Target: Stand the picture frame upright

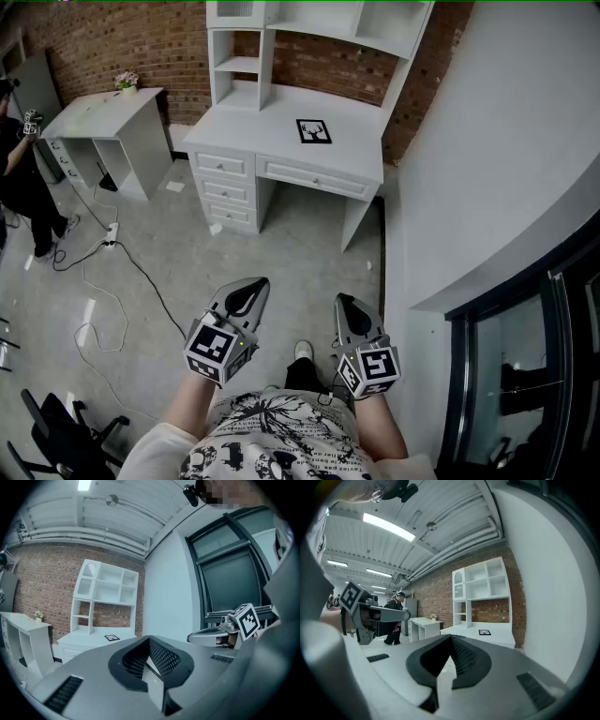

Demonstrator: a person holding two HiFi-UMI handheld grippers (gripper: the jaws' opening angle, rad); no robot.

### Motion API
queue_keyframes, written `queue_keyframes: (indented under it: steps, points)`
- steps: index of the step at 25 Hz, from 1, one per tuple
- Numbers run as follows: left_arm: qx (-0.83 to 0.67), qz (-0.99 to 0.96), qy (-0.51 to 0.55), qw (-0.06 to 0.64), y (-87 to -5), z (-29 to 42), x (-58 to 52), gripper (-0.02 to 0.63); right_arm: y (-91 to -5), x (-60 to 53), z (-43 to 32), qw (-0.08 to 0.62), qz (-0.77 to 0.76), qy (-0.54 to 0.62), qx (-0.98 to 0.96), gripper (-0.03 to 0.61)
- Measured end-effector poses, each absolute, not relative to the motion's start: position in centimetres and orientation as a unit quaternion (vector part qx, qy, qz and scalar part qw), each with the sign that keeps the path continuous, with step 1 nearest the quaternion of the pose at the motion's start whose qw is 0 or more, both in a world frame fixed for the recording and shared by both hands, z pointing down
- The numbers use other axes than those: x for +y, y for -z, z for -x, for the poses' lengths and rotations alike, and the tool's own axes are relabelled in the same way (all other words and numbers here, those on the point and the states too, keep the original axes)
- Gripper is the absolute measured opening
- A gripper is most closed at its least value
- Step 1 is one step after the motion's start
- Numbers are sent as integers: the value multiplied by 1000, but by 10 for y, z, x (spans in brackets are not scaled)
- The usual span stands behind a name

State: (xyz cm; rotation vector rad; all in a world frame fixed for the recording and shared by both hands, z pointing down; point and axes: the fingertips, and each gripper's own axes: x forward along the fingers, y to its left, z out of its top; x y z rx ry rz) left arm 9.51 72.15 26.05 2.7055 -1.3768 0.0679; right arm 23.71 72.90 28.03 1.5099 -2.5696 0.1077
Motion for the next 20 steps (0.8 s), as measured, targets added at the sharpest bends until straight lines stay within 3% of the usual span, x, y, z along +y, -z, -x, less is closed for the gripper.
queue_keyframes:
  steps: [20]
  points:
    - [-460, -884, -26, 79, -279, -70, 709, 8, -300, 719, -208, 81, -489, -91, -864, 2]
